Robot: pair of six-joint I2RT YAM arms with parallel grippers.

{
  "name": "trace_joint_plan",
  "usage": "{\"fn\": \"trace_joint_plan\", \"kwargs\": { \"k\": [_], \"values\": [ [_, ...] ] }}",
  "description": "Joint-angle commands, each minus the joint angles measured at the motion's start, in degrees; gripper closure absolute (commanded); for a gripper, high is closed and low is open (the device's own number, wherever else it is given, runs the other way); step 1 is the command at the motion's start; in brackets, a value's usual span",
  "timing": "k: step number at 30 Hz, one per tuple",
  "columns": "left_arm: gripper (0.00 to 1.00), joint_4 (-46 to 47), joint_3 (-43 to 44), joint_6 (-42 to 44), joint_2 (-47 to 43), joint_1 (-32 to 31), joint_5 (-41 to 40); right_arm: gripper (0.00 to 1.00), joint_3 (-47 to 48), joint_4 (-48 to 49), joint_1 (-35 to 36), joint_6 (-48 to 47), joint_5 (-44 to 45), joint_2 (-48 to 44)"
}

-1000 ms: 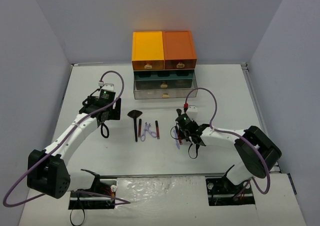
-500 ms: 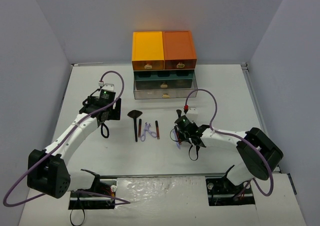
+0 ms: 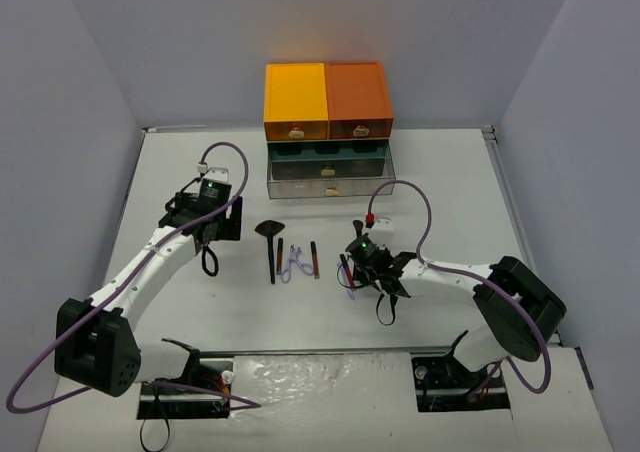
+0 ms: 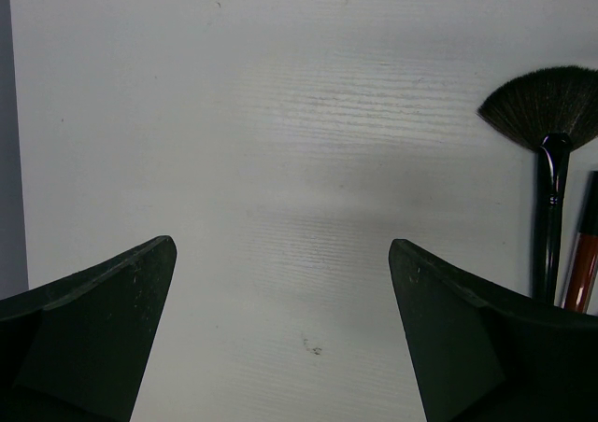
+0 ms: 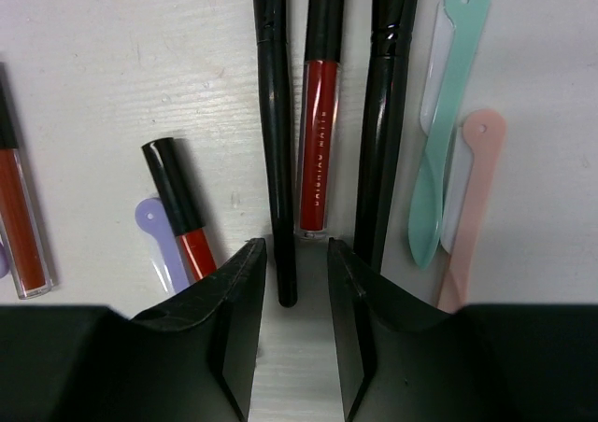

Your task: Organize the makeup

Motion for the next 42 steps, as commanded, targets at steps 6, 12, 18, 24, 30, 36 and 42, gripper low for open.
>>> {"fn": "trace_joint_plan", "kwargs": {
  "k": [6,12,18,24,30,36,42],
  "values": [
    [0.03,1.85,3.32,-1.03,0.24,0.37,-0.66,0.76,-0.28,-7.34,2.16,1.87,-0.42,0.31],
    [0.03,1.76,3.36,-1.08,0.39,0.37,-0.58,0.87,0.24,-7.94,3.18,2.12,0.0,0.5],
    [0.03,1.76,3.41,-1.03,0.34,0.37,-0.75,0.98,1.35,-8.78,4.5,1.13,1.3,-0.34],
    [0.03,1.78,3.41,-1.03,0.34,0.39,-0.84,1.0,4.44,-10.78,6.07,-1.08,3.68,-4.42],
    [0.03,1.85,3.41,-1.11,0.34,0.37,-0.93,1.0,9.77,-14.58,6.52,-7.04,4.14,-13.6],
    [0.03,1.76,3.5,-0.94,0.16,0.37,-1.19,1.0,17.3,-18.81,6.44,-19.13,-2.91,-18.72],
    [0.03,1.84,3.5,-0.94,-0.47,0.37,-1.38,1.0,24.92,-25.0,6.23,-35.82,-11.62,-20.05]
  ]
}}
